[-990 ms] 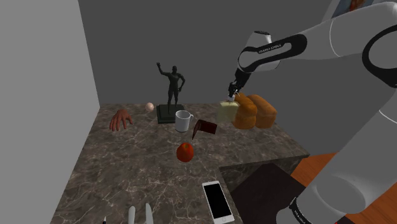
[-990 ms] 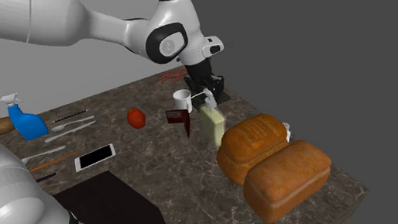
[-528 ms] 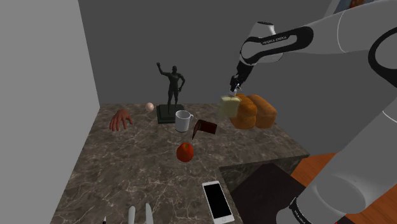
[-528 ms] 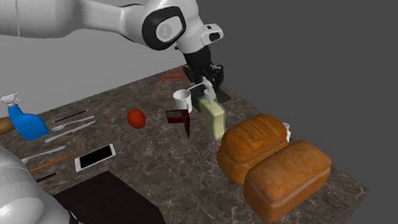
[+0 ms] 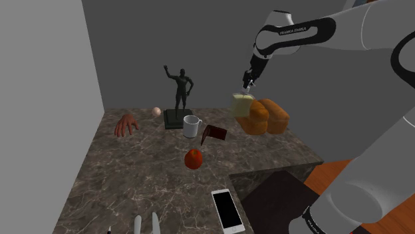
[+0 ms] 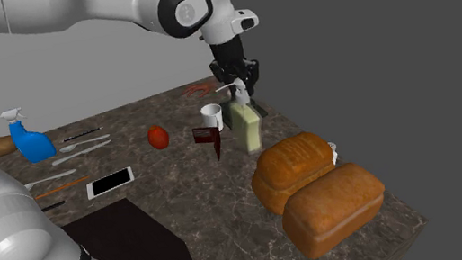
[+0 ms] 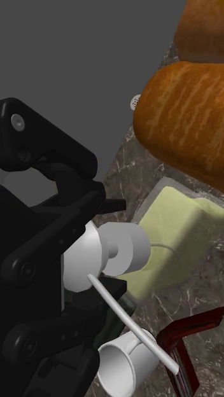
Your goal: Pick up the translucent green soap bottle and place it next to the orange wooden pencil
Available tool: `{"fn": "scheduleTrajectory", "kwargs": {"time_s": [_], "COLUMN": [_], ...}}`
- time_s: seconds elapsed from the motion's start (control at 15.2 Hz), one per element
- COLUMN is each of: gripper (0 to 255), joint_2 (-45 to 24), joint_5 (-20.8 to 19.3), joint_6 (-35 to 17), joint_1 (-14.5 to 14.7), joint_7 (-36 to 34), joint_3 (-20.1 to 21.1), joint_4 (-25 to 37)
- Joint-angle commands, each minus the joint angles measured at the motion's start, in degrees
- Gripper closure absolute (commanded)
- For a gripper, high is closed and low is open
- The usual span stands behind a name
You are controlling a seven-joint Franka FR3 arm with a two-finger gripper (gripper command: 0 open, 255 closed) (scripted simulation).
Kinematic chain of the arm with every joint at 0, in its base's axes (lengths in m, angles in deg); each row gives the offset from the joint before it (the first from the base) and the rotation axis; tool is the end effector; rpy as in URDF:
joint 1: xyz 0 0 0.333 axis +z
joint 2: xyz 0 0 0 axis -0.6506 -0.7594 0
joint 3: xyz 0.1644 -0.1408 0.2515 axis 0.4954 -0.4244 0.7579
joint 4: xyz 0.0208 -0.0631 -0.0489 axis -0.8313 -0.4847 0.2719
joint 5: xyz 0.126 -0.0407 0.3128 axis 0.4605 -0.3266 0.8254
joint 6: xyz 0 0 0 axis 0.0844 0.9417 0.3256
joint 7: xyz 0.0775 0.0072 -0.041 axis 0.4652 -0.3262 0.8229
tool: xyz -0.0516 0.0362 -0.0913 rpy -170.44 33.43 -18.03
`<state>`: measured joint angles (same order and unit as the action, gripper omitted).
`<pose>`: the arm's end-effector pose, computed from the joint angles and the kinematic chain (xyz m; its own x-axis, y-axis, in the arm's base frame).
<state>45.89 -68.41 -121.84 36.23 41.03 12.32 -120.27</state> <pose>0.4798 -0.1517 0.5593 0.9746 0.1036 0.1987 0.0785 -0.9884 0.1303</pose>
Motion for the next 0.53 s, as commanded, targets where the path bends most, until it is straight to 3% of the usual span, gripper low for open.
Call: {"fn": "scheduleTrajectory", "kwargs": {"time_s": [0.0,0.46], "gripper": [255,255], "joint_2": [0.12,0.32], "joint_5": [0.03,0.16], "joint_6": [1.57,6.93], "joint_1": [0.04,0.11], "joint_7": [0.03,0.28], "joint_3": [0.05,0.14], "joint_4": [1.45,6.61]}}
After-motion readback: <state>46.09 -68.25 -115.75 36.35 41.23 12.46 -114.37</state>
